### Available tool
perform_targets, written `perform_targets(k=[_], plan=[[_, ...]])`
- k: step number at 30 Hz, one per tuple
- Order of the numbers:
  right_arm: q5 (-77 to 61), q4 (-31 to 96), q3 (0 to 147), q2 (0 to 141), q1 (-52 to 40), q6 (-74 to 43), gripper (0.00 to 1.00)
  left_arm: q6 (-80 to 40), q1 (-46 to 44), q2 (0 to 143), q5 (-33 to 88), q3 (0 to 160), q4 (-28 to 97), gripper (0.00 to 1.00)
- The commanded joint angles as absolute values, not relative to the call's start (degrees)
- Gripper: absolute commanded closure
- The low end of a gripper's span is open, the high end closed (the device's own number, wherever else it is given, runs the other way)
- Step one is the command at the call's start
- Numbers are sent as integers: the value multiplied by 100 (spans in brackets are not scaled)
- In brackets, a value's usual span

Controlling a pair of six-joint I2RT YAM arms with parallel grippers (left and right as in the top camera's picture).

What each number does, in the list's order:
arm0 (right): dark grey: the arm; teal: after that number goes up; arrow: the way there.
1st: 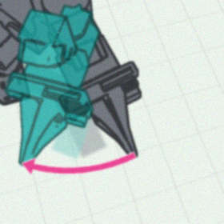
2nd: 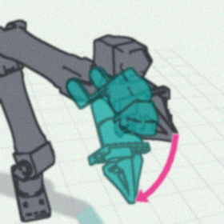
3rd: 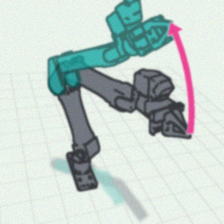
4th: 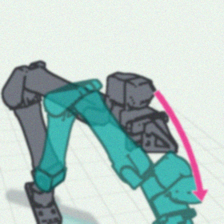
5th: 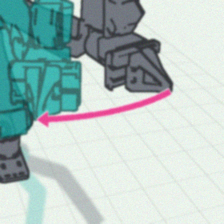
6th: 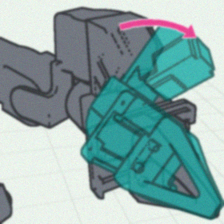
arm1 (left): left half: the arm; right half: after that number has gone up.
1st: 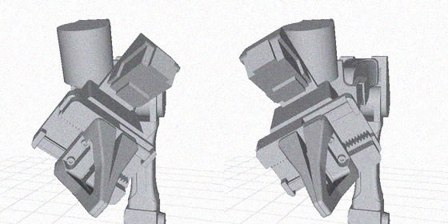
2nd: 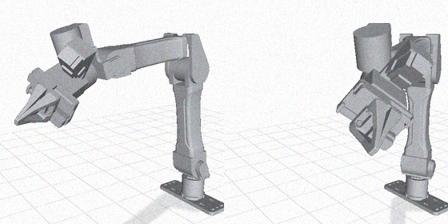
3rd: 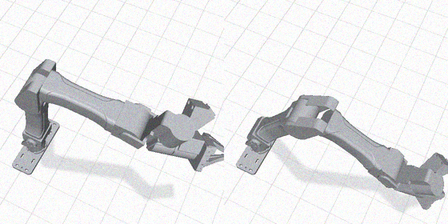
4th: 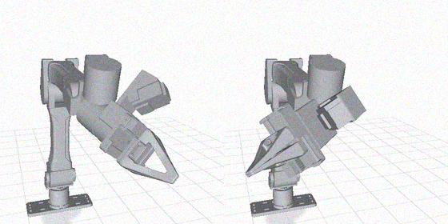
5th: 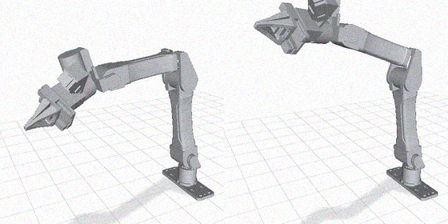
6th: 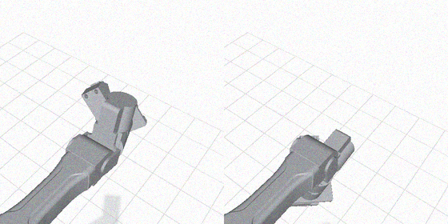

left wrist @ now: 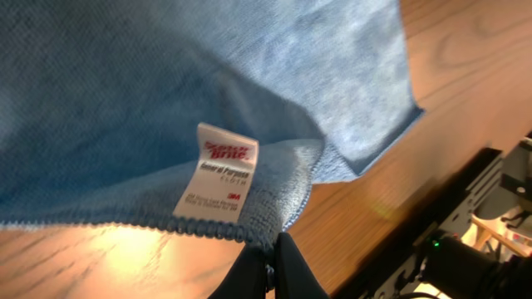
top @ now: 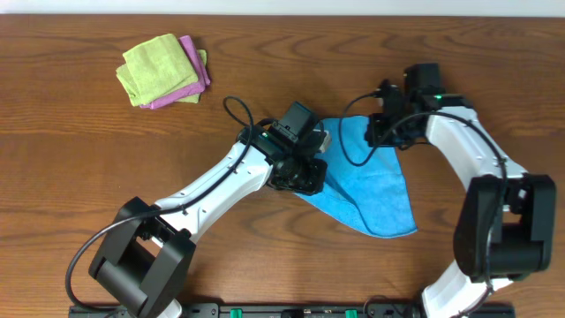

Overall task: Fold the cloth
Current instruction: 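Grasp the top edge with the right gripper and pull corners apart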

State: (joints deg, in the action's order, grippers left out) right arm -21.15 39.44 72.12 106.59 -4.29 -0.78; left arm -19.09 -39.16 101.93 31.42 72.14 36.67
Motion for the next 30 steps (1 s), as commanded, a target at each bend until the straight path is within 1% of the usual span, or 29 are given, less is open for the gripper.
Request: perform_targets(k=[1,11,16,23,30], plan=[[-2224,3795,7199,10779,-661,58,99,-1846,-3924,10226,2958,7258,3850,94],[-1844,3503,7199,11229,-683,95,98,-1776,-3953,10226,2637,7238,4353,94],[-1761,3479,7199,11358,-683,95,99,-1780,-3992,10226,2644,7229,4377,94],[-1557,3321,7199,11362,-679,91,99,-1848,-4390,10226,2849,7030,4477,94],[-1382,3234,7199,11362,-679,71,99,-1848,-4674,10226,2845,6984,4960,94]])
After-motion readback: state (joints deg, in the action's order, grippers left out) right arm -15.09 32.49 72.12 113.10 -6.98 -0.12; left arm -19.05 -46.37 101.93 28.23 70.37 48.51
